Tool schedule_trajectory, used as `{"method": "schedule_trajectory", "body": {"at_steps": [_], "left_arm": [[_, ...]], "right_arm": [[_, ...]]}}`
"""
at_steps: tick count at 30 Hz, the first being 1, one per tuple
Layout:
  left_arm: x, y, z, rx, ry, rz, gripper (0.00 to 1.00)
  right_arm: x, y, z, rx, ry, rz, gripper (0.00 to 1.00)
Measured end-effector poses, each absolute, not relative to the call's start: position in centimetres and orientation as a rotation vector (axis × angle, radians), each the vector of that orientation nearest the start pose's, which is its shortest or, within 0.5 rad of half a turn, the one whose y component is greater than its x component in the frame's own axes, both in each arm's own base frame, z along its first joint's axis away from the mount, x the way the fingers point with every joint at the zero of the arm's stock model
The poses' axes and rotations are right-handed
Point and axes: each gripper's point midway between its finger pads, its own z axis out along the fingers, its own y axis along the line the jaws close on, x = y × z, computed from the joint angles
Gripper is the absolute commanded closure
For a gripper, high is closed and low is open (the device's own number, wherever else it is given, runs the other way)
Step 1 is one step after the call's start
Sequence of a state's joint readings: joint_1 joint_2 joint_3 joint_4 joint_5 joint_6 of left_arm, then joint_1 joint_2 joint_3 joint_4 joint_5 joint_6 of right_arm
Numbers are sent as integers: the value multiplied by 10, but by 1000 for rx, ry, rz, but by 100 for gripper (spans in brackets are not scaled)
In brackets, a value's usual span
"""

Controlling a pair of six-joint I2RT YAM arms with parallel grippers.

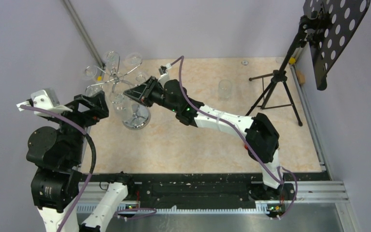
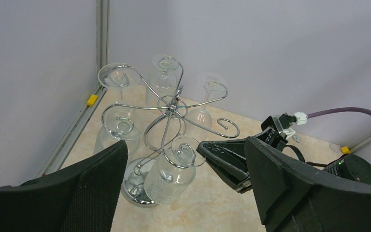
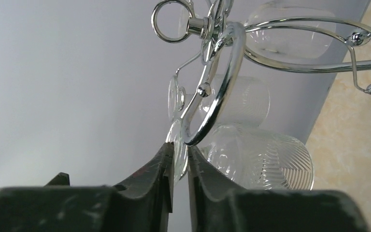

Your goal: Take the wine glass off the wine glass rack

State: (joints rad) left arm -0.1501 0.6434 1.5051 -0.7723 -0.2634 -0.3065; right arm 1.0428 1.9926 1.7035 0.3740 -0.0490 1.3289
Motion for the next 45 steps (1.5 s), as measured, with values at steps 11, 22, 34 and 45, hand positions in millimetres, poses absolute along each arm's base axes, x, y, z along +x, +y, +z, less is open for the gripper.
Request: {"method": "schedule_trajectory", "body": {"at_steps": [11,22,34,45], "left_arm": [[175,6,479,-315,1454,-175,5],[175,6,478,-313,1461,-176,5],[175,6,477,-313,1461,-176,5],[175,8,477,-316,1463,-163,5]], "right_arm": [[270,568,355,222,1827,1878,100],[260,569,358,193,1839,1870,100],[250,572,364,150,1823,1846,100],[247,577,370,136,1831,1854,100]]}}
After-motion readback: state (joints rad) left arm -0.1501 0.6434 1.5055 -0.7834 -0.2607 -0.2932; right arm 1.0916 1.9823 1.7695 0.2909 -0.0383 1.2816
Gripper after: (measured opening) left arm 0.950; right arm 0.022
